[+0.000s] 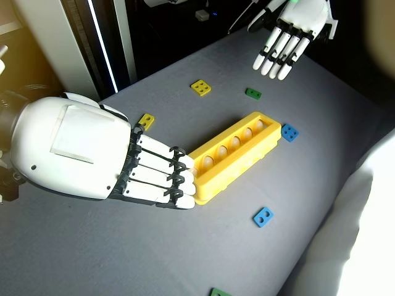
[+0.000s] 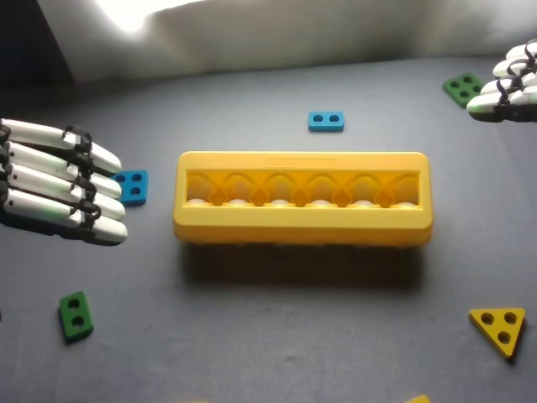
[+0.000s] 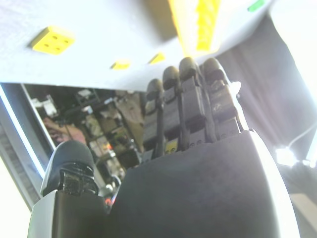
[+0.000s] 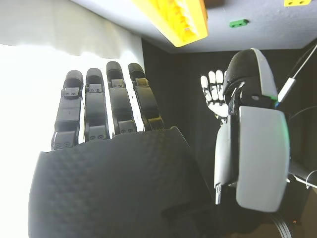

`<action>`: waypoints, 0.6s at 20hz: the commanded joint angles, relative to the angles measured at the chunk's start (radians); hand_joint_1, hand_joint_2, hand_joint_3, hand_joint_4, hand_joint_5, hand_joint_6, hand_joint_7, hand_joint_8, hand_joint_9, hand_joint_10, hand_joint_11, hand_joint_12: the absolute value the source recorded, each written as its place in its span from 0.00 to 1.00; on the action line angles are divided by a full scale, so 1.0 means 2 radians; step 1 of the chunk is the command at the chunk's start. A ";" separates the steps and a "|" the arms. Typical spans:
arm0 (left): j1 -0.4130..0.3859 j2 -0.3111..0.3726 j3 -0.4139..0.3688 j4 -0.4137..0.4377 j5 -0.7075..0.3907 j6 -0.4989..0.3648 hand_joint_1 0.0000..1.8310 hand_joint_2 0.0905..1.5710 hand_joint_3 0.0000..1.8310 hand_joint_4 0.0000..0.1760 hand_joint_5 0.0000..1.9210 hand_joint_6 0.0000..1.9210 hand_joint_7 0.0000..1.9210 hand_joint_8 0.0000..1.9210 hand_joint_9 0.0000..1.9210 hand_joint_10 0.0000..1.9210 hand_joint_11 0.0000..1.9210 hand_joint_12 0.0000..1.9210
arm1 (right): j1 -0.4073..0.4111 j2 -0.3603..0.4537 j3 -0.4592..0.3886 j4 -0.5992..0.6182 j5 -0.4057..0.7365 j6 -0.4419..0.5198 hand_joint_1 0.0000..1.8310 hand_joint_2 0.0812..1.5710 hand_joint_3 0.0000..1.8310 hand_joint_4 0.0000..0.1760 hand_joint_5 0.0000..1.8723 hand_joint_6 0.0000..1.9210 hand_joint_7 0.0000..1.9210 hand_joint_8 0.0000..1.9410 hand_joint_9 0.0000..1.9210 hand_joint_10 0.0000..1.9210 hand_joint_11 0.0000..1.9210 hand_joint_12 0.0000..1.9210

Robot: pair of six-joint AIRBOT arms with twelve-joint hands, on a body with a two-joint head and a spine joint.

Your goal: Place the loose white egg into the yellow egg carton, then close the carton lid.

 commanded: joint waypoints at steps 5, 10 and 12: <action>-0.001 0.008 0.010 -0.027 -0.021 0.002 0.00 0.75 0.00 0.00 0.14 0.00 0.15 0.00 0.13 0.00 0.00 0.20 | 0.000 0.010 -0.004 0.018 0.003 -0.003 0.11 0.63 0.00 0.00 0.05 0.00 0.04 0.00 0.00 0.00 0.00 0.00; -0.003 0.007 -0.005 -0.027 0.000 0.005 0.00 0.74 0.00 0.00 0.13 0.00 0.14 0.00 0.13 0.00 0.00 0.19 | 0.000 0.011 -0.004 0.018 0.003 -0.004 0.11 0.63 0.00 0.00 0.06 0.00 0.05 0.00 0.01 0.00 0.01 0.01; -0.003 0.007 -0.012 -0.018 0.000 0.004 0.00 0.74 0.00 0.00 0.13 0.00 0.14 0.00 0.13 0.00 0.00 0.20 | 0.000 0.011 -0.005 0.018 0.003 -0.005 0.11 0.63 0.00 0.00 0.06 0.00 0.05 0.00 0.01 0.00 0.02 0.01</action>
